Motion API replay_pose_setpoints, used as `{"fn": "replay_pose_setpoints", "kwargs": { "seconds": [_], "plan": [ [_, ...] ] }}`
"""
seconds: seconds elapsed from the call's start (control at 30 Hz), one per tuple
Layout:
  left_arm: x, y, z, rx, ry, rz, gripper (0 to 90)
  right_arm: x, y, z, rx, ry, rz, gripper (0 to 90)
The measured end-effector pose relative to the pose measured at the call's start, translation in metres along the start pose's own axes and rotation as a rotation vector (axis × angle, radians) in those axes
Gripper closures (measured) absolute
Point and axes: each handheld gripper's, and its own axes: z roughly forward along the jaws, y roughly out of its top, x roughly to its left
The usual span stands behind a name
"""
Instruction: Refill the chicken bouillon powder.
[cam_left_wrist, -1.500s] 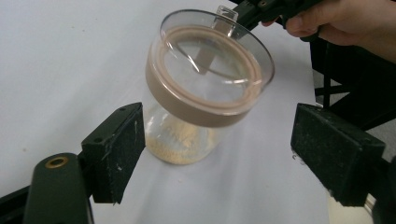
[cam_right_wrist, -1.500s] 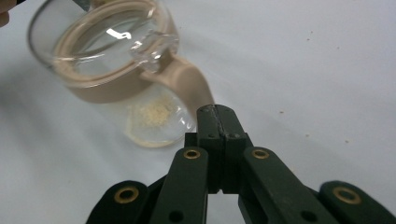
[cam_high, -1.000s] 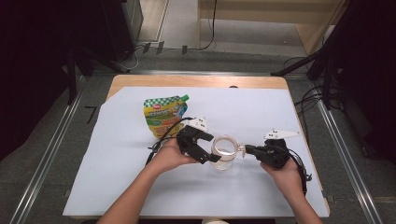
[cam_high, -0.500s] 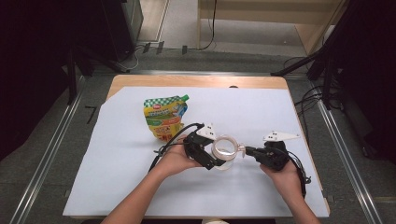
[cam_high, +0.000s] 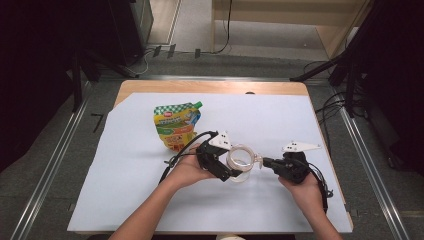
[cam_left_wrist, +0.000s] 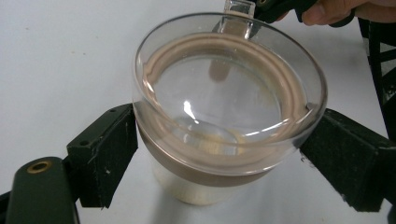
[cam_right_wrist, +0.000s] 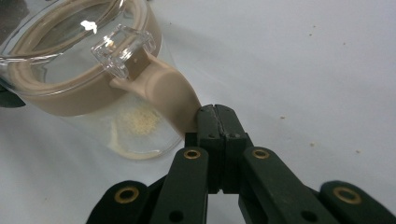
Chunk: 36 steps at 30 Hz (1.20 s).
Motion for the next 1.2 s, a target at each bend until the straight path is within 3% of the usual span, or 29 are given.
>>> {"fn": "replay_pose_setpoints", "kwargs": {
  "seconds": [0.57, 0.8, 0.97, 1.03, 1.07, 1.1, 1.17, 1.2],
  "plan": [
    [0.003, 0.017, -0.012, -0.053, -0.052, -0.022, 13.0, 0.0, -0.001, 0.0, -0.005, 0.002, 0.008, 90.0],
    [0.001, 0.034, -0.012, -0.062, -0.027, -0.015, 16.4, 0.001, -0.001, -0.001, -0.007, 0.003, 0.012, 90.0],
    [-0.001, 0.041, -0.014, -0.078, -0.04, -0.017, 26.6, 0.001, -0.001, -0.002, -0.007, 0.005, 0.012, 90.0],
    [-0.002, 0.043, -0.014, -0.082, -0.042, -0.014, 39.9, 0.001, -0.001, -0.002, -0.009, 0.005, 0.006, 90.0],
    [-0.003, 0.044, -0.014, -0.083, -0.042, -0.012, 39.9, 0.001, -0.001, -0.002, -0.009, 0.005, 0.006, 90.0],
    [-0.003, 0.045, -0.014, -0.082, -0.053, -0.015, 49.8, 0.001, -0.001, -0.002, -0.009, 0.006, 0.006, 90.0],
    [-0.004, 0.046, -0.013, -0.079, -0.074, -0.033, 53.4, 0.001, -0.001, -0.002, -0.008, 0.006, 0.006, 90.0],
    [-0.004, 0.047, -0.013, -0.073, -0.084, -0.031, 62.5, 0.001, -0.001, -0.002, -0.007, 0.006, 0.007, 90.0]
  ]
}}
